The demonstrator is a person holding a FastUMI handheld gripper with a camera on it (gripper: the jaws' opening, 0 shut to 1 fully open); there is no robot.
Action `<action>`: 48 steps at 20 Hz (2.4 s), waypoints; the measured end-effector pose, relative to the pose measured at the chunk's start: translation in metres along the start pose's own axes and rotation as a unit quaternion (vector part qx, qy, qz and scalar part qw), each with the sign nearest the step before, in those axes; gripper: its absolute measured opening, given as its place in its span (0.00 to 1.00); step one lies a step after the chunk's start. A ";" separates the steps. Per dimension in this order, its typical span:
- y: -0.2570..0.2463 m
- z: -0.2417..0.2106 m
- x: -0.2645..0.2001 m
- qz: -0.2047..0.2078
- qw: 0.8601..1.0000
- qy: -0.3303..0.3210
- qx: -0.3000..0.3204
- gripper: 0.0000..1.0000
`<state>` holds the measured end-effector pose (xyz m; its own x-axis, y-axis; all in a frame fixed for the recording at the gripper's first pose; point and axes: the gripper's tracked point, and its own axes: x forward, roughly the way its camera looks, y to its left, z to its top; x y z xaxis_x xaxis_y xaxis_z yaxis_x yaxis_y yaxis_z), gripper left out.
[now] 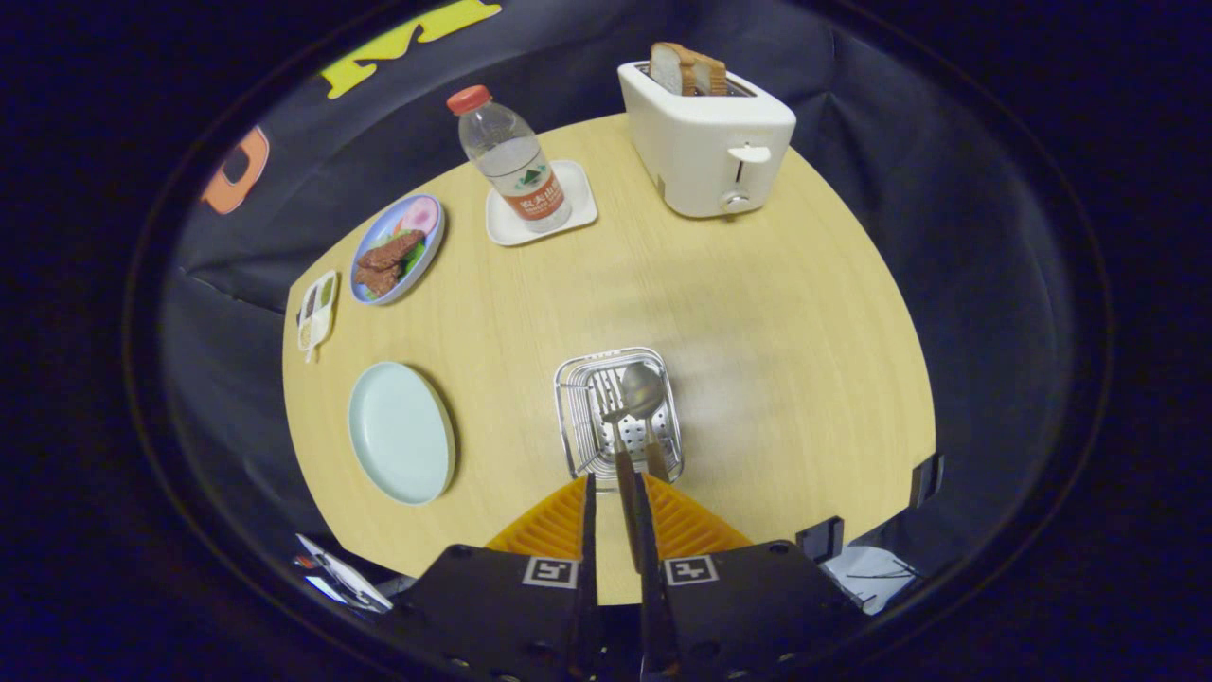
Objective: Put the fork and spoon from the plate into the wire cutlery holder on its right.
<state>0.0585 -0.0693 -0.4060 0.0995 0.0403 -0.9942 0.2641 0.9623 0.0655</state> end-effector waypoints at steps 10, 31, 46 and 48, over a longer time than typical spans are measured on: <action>0.072 0.011 -0.072 0.005 0.977 -0.172 -0.127 0.61; 0.229 -0.124 -0.292 0.064 0.779 -0.595 -0.187 0.96; 0.207 -0.125 -0.289 0.038 0.782 -0.598 -0.172 0.96; 0.209 -0.122 -0.289 0.038 0.780 -0.600 -0.173 0.96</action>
<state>-0.0320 0.1533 -0.1150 0.9834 0.0204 -0.1804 -0.0413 0.9928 -0.1125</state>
